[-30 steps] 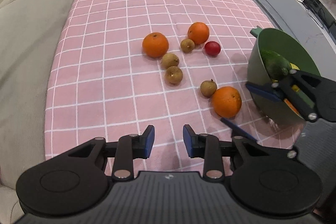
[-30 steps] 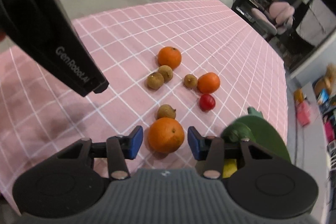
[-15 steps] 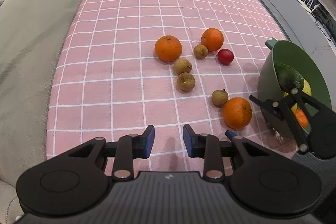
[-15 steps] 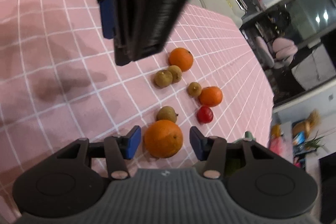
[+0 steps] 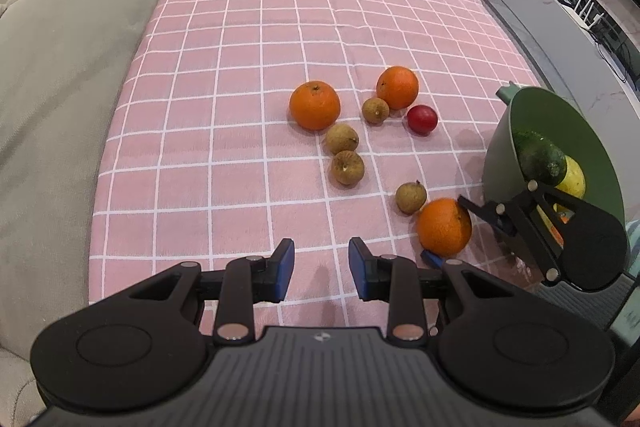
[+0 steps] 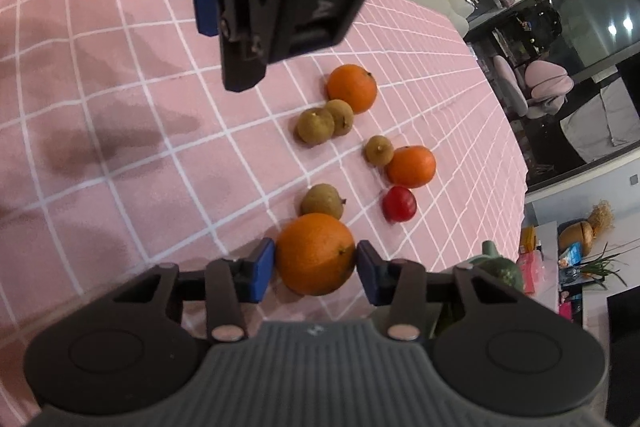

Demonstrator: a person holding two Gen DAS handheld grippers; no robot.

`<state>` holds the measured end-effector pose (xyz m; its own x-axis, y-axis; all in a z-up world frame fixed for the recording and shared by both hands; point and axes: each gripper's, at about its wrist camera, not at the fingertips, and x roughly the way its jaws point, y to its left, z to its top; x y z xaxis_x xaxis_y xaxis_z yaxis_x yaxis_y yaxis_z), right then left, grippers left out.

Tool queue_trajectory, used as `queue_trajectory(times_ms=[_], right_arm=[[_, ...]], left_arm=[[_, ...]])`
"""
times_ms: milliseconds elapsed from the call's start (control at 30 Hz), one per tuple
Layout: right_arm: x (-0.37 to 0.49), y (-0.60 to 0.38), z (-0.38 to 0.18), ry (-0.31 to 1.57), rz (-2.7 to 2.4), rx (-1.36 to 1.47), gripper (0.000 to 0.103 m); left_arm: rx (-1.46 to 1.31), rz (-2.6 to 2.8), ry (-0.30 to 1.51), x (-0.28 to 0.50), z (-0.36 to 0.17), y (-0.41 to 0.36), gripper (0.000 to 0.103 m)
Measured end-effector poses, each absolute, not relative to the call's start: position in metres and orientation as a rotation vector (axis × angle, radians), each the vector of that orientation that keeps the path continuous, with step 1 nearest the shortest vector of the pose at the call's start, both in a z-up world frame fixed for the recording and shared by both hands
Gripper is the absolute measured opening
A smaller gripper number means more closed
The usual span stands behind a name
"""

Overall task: Organize fruits
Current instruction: 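Grasp the large orange with the right tool and lift it toward the colander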

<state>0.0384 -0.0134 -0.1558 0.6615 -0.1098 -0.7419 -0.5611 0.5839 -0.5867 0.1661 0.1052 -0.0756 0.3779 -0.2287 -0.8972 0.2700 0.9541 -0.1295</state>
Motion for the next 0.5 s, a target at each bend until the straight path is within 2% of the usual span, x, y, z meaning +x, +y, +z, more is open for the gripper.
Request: queue_trajectory(times_ms=[500], right_arm=[[0.017,-0.057,-0.069,0.841,0.4,-0.538,0.04]], left_arm=[[0.037,-0.358,1.019,0.169,-0.054,0.099,0.037]])
